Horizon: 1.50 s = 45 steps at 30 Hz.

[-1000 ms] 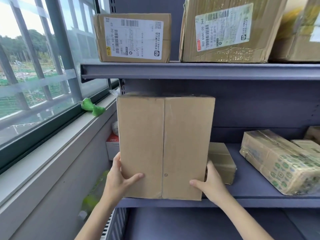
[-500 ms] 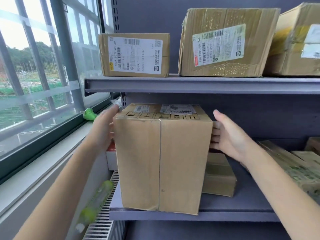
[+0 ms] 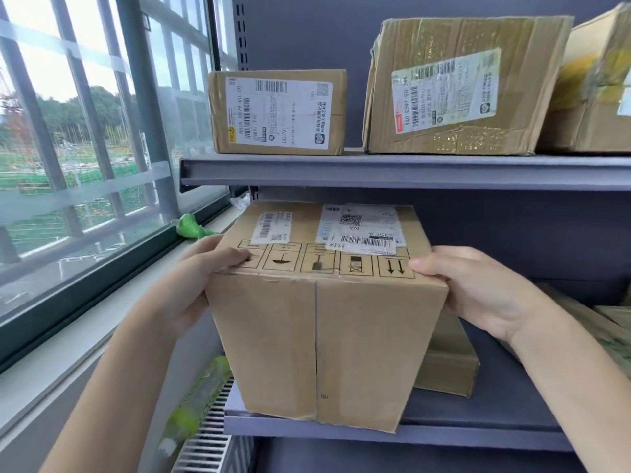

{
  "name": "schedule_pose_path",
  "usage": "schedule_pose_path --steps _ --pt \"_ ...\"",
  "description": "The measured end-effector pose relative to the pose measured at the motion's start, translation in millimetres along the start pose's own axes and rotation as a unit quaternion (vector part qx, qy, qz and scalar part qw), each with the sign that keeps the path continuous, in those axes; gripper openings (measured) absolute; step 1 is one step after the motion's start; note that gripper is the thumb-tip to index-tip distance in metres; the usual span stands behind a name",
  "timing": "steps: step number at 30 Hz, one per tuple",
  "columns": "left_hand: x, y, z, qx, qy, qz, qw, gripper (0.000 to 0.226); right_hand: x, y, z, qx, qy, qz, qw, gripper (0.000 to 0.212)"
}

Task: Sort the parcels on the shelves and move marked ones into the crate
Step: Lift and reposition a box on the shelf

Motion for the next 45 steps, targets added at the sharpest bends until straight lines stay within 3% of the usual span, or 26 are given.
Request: schedule_pose_path --steps 3,9,12,15,28,32,36,42,45 --pt "-23 3 -6 -0.007 0.009 0.030 0.999 0.051 -20 -6 2 0.030 -0.033 -0.035 0.998 0.042" --pt "-56 12 -13 -0.050 -0.012 0.090 0.995 0.064 -43 -14 -4 0.066 -0.051 -0.111 0.990 0.056" --pt "-61 8 -15 -0.055 -0.012 0.105 0.993 0.081 -46 -11 -5 0.065 -0.045 -0.144 0.986 0.066" --pt "-57 -7 -19 -0.072 0.007 0.104 0.992 0.069 -45 -1 1 0.064 -0.041 -0.159 0.984 0.067" --pt "-48 -55 -34 -0.103 0.035 0.088 0.990 0.077 -41 37 10 0.058 -0.011 -0.137 0.989 0.084" --pt "-46 -64 -41 -0.134 0.072 0.086 0.985 0.051 -42 41 11 0.053 -0.014 -0.123 0.991 0.087" --pt "-50 -100 -50 -0.126 0.105 0.048 0.985 0.042 -50 77 23 -0.007 -0.037 -0.061 0.997 0.115" --pt "-54 -151 -39 -0.052 0.118 0.004 0.992 0.041 -41 143 32 -0.087 0.076 -0.015 0.993 0.085" --pt "-49 -165 -39 -0.034 0.135 0.006 0.990 0.041 -31 165 31 -0.086 0.092 0.003 0.992 0.082"
Point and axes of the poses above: each hand's wrist, its own x-axis towards the middle knuckle, its own z-axis out of the palm, y = z × x, the point moved 8 cm from there along x, towards the middle knuckle, and after that the axes turned 12 degrees about y, right-handed, at the moved point
